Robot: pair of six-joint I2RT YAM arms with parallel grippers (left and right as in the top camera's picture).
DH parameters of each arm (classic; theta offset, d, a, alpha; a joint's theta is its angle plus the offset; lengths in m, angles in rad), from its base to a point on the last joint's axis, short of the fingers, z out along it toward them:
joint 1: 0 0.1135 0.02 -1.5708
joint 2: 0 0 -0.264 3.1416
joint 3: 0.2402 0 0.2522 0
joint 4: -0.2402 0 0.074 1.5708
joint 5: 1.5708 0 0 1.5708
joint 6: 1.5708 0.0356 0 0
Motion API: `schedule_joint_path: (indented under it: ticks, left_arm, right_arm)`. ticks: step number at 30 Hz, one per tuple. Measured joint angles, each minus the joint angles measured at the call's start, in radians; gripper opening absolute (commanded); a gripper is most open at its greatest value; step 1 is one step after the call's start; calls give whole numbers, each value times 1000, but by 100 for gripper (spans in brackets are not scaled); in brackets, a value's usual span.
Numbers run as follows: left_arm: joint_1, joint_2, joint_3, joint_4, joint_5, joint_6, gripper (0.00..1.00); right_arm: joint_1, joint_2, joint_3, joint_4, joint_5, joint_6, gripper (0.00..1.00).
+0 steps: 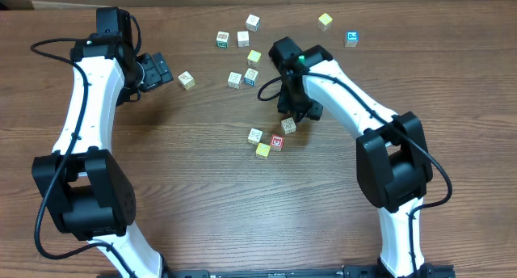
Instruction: Form a circle
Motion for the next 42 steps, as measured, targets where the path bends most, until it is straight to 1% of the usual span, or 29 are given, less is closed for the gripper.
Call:
schedule_joint_path:
  ticks: [5, 11, 19, 29, 36, 42]
  left_arm:
    - [0, 0, 0, 0, 0, 0, 100]
    - [0, 0, 0, 0, 0, 0, 100]
    - [0, 0, 0, 0, 0, 0, 99]
    - [0, 0, 0, 0, 0, 0, 99]
    - [0, 0, 0, 0, 0, 0, 99]
    - [0, 0, 0, 0, 0, 0, 100]
  right_arm:
    - [-42, 0, -1, -89, 2, 47, 52]
    - [-55, 0, -22, -161, 3, 62, 51]
    - [-55, 0, -91, -109, -34, 66, 51]
    - [-51, 0, -91, -10, -176, 39, 52]
    - [-48, 0, -91, 50, -206, 31, 52]
    - [-48, 0, -91, 62, -211, 27, 52]
